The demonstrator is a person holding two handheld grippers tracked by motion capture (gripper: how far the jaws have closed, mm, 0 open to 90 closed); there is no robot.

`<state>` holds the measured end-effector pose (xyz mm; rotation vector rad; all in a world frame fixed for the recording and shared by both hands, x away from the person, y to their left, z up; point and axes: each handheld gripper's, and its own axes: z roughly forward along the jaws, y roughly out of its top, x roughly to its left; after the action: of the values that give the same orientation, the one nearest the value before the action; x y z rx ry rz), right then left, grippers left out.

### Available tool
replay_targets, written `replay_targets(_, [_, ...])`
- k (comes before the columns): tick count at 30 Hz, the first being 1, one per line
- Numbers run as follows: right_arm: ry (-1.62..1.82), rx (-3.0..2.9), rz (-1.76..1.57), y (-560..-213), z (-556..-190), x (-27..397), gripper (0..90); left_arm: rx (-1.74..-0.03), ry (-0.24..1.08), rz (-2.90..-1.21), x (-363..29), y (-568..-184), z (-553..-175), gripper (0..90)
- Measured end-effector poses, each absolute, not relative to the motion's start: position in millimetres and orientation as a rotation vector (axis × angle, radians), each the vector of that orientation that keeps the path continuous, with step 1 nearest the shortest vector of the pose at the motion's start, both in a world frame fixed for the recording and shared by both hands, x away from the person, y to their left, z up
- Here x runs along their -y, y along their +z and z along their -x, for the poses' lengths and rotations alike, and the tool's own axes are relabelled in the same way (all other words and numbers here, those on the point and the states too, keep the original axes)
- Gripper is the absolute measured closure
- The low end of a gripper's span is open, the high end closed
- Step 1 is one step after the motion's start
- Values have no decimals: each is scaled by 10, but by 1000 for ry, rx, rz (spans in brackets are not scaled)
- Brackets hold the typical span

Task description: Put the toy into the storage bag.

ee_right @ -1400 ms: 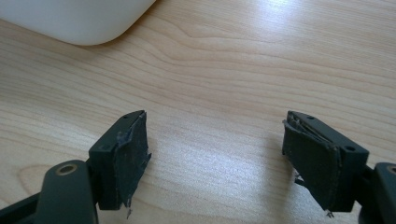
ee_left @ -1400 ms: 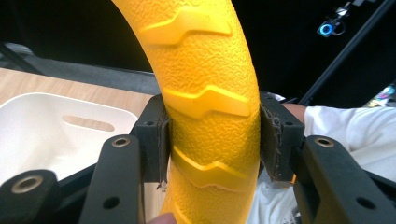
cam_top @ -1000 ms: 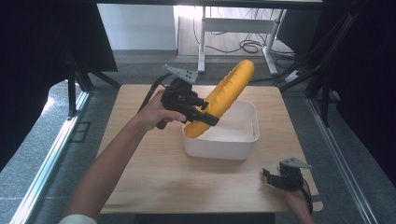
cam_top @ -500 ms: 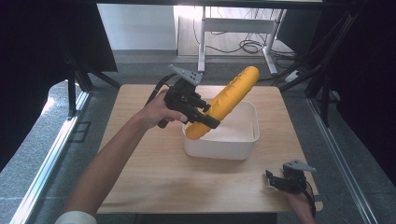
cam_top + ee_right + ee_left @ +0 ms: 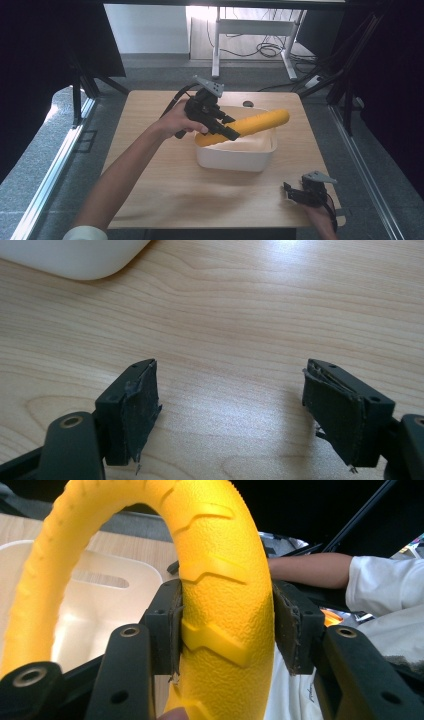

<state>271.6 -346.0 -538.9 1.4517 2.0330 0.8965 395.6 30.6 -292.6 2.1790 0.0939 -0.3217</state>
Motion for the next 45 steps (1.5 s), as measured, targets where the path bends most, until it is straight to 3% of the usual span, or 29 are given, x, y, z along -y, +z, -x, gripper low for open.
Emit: replay_targets(45, [909, -2045, -1435, -5382, -2721, 3455, 226, -299, -238, -2100, -384, -3100, -4037, 491])
